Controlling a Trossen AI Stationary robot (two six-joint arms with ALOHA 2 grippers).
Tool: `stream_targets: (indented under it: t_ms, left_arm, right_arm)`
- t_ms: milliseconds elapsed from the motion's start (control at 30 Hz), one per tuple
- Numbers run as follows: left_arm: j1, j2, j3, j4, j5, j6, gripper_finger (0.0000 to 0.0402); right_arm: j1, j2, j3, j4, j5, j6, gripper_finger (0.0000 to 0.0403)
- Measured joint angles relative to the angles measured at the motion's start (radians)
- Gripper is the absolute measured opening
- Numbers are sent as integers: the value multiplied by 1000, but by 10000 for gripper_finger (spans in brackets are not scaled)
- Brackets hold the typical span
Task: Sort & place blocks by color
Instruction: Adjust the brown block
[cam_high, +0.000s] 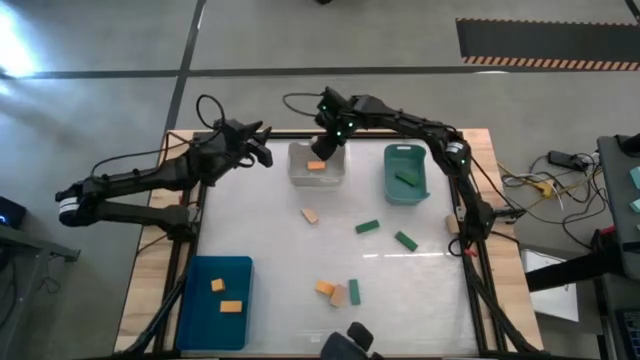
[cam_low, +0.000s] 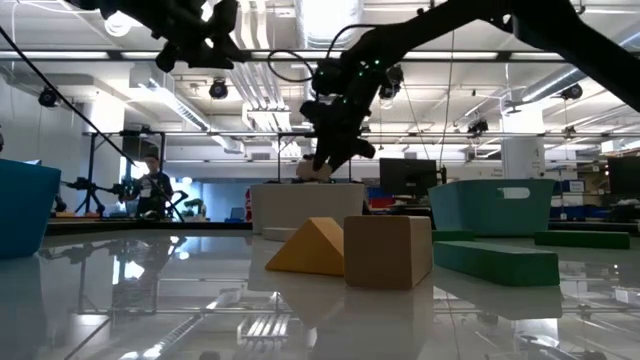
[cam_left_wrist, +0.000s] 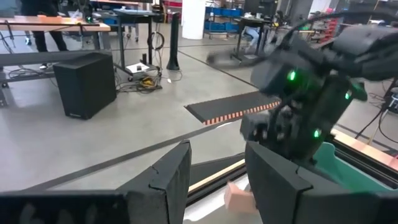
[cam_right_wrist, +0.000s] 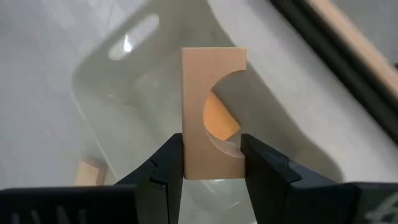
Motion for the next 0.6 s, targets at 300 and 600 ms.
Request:
stream_targets:
  t_ms: [300, 600]
  left_arm:
    - [0, -9, 0, 0, 1, 1, 136]
    - [25, -8, 0, 0, 68, -3, 136]
  right_arm:
    - [1, 2, 30, -13, 5, 8, 121]
    - [2, -54, 98, -79, -109, -77, 121]
